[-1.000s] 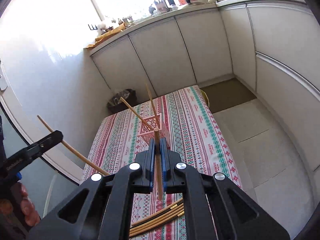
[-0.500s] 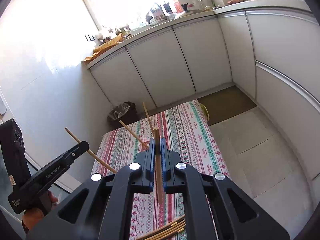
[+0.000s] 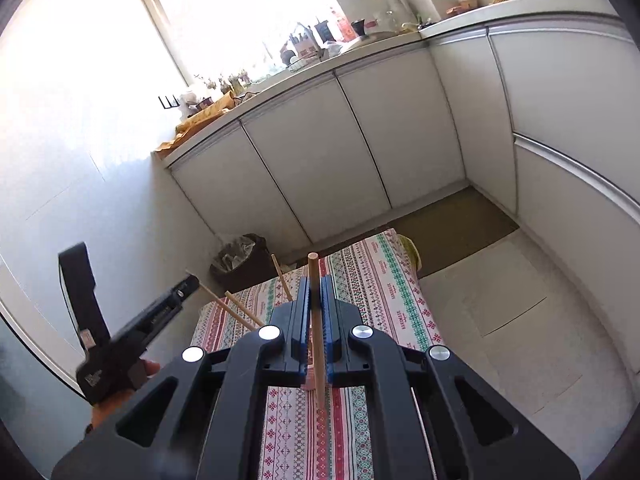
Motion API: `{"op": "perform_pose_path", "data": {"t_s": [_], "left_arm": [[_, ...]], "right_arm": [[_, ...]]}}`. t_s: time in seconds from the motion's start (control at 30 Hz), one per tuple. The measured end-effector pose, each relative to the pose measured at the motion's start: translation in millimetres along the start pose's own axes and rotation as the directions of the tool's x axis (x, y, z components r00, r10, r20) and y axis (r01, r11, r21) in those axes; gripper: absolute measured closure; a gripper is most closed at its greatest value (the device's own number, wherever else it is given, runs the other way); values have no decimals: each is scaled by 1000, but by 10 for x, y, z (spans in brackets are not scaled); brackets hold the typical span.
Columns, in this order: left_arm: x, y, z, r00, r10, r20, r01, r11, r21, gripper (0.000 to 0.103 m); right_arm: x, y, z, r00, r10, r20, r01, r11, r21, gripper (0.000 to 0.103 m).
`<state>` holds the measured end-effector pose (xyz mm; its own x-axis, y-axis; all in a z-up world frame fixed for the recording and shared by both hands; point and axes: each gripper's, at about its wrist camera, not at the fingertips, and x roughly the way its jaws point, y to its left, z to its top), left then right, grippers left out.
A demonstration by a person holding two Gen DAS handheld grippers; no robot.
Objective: Organize utensils
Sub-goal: 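Open both grippers to release the chopsticks into the pink basket, then lower both grippers to the chopstick pile and grasp a chopstick each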
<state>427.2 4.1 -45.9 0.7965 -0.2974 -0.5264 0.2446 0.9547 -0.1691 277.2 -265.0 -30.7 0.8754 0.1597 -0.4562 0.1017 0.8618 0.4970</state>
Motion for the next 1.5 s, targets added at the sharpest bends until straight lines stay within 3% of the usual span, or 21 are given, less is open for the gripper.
{"op": "perform_pose_path", "data": {"t_s": [0.13, 0.2, 0.27, 0.4, 0.6, 0.7, 0.77, 0.83, 0.87, 1.03, 1.5], "left_arm": [[-251, 126, -143, 999, 6, 53, -5, 1000, -20, 68], [-437, 212, -185, 997, 9, 73, -5, 999, -47, 61], [-594, 320, -232, 996, 15, 91, -7, 996, -88, 47], [-752, 514, -335, 995, 23, 95, -11, 991, -132, 47], [-732, 652, -393, 996, 56, 73, -46, 991, -126, 47], [-748, 678, -387, 995, 72, 74, -63, 991, -117, 47], [-771, 687, -379, 994, 77, 78, -68, 991, -115, 47], [-795, 694, -371, 994, 75, 75, -66, 991, -116, 47], [-810, 692, -368, 995, 72, 73, -63, 991, -117, 47], [-894, 580, -358, 996, 56, 74, -48, 994, -100, 46], [-1175, 235, -416, 994, 50, 97, -46, 998, -38, 24]], "right_arm": [[78, 71, 105, 999, 11, 35, -11, 1000, 5, 97], [154, 138, 141, 999, 5, 48, -5, 1000, -2, 97], [241, 213, 157, 998, -2, 65, 3, 1000, -15, 97], [515, 389, 127, 998, -10, 69, 14, 999, -48, 97], [1044, 553, -94, 999, -33, 23, 35, 996, -82, 97], [1092, 576, -199, 999, -49, 16, 51, 995, -87, 96], [1027, 576, -210, 998, -62, 19, 63, 994, -90, 80], [903, 555, -203, 996, -81, 45, 85, 993, -81, 51], [841, 545, -201, 994, -90, 61, 95, 992, -80, 48], [584, 529, -208, 989, -130, 76, 138, 984, -116, 43], [6, 447, -499, 973, -210, 100, 225, 959, -171, 22]]}}
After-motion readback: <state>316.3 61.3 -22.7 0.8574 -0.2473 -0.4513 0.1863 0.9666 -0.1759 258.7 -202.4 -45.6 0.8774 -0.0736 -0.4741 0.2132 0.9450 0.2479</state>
